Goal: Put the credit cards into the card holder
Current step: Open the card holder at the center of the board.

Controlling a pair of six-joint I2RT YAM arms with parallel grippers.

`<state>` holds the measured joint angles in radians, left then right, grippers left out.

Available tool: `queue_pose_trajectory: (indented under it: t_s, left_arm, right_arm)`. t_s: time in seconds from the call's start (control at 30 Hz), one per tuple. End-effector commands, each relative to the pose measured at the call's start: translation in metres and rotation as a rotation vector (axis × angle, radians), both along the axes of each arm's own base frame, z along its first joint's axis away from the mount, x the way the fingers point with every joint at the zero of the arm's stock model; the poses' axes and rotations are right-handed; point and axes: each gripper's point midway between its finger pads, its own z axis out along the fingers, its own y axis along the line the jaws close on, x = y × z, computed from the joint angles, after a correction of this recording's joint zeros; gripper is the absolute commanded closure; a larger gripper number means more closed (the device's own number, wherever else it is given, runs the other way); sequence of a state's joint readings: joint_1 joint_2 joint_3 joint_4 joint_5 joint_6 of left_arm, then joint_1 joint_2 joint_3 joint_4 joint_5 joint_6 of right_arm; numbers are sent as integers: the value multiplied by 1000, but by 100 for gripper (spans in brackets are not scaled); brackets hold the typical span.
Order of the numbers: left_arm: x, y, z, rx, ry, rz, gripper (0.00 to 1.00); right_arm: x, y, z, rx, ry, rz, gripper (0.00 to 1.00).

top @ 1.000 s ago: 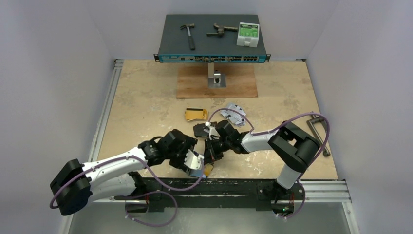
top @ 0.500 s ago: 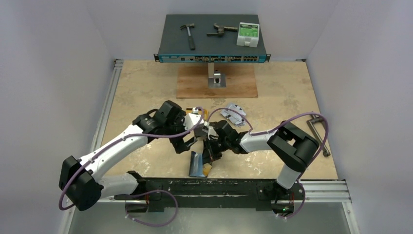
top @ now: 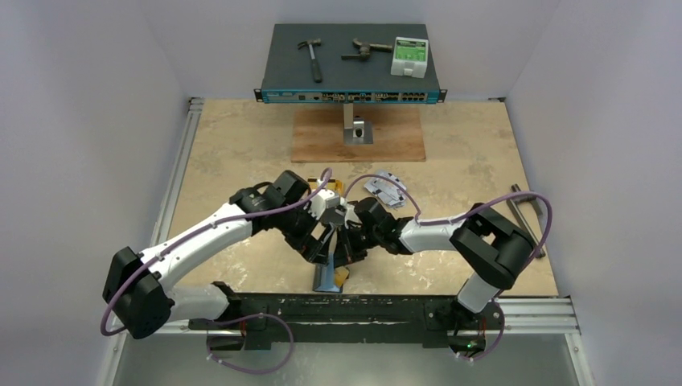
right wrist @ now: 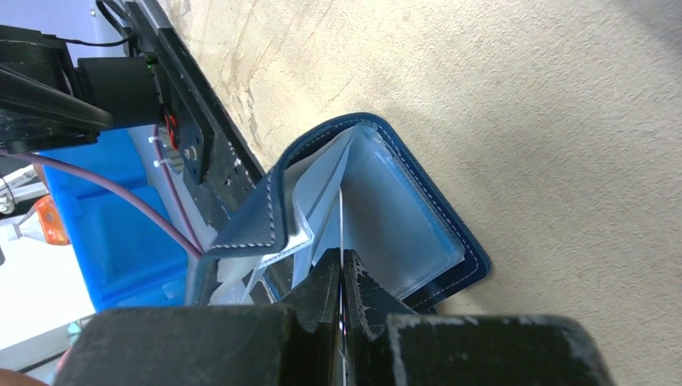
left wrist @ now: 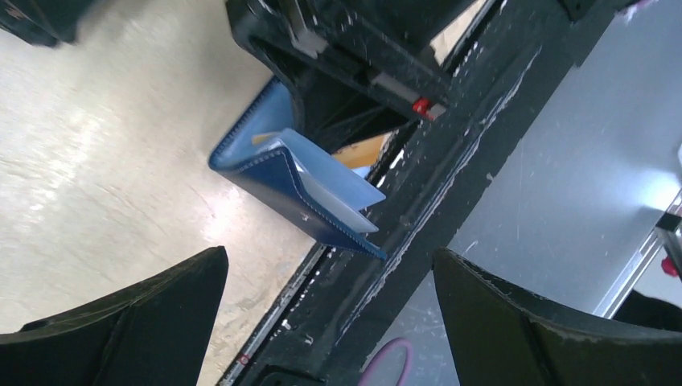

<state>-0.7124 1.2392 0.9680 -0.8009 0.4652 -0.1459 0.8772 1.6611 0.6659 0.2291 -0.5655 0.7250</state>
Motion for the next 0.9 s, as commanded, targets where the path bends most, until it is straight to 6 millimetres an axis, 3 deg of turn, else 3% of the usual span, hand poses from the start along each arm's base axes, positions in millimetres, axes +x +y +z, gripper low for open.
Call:
queue_pose_trajectory:
  t_s: [0.0, 0.07, 0.4, 0.63, 0.87]
  left_arm:
    - [-18, -2, -17, 27, 38, -24, 0]
    - [-21, 3, -28, 49, 56, -11, 0]
    - [-12, -4, -35, 37, 20, -10, 0]
    - [-8, 3, -40, 40, 37, 49, 0]
    - [-12, 6, -34, 45, 57, 51, 30]
  right_arm:
    - [4, 1, 11, 14, -44, -5, 100]
    - [3, 3, 18, 37, -49, 4, 100]
    - [-1, 11, 49, 132, -73, 39, 100]
    - [-15, 14, 56, 184, -48, 111, 100]
    - [-22, 15, 52, 202, -12, 157, 100]
